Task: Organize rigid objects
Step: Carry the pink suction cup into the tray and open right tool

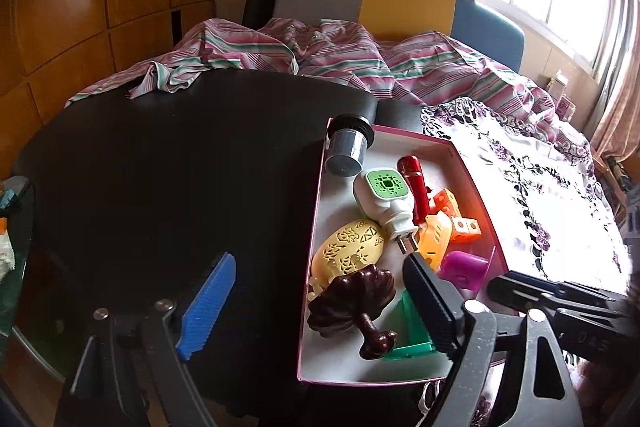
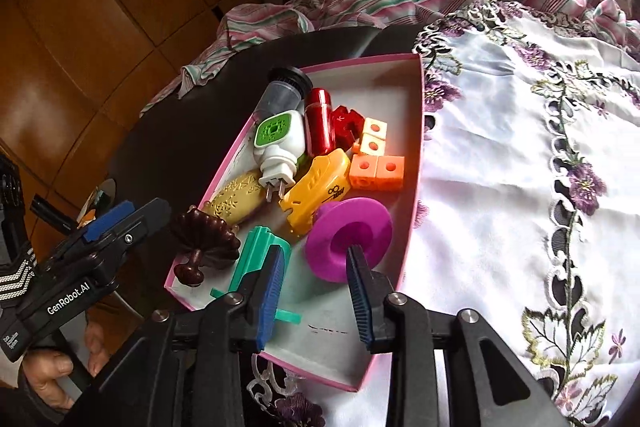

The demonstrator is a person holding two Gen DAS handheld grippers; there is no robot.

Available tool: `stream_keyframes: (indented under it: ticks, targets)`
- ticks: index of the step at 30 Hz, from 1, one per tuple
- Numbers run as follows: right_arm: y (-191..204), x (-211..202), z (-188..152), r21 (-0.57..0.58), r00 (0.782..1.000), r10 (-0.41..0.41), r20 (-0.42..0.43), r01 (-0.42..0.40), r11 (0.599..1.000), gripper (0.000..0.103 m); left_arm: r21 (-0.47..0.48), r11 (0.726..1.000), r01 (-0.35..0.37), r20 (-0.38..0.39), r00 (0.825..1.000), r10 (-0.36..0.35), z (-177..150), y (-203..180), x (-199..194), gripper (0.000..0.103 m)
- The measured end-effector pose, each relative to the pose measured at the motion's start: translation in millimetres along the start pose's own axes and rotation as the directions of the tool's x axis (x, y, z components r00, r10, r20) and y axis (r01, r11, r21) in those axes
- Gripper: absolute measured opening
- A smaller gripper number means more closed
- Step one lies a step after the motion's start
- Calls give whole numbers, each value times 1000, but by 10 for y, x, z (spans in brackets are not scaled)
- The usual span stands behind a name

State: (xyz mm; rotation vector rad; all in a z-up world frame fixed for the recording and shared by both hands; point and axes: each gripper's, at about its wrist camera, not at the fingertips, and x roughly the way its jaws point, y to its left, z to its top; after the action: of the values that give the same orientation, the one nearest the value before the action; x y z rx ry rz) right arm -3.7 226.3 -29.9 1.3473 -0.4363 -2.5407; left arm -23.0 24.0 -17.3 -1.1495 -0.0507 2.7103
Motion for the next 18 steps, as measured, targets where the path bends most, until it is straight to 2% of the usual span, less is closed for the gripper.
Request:
stream_keyframes:
  ticks: [6, 18]
  targets:
    - [112, -116, -21, -12, 989, -117, 86, 118, 993, 36, -3, 999, -40, 25, 999, 40, -21, 11, -90, 103]
    - [281, -113, 44, -22, 956, -255, 148, 260, 965, 36, -17, 994, -106, 28, 994, 107, -56, 46, -210, 103]
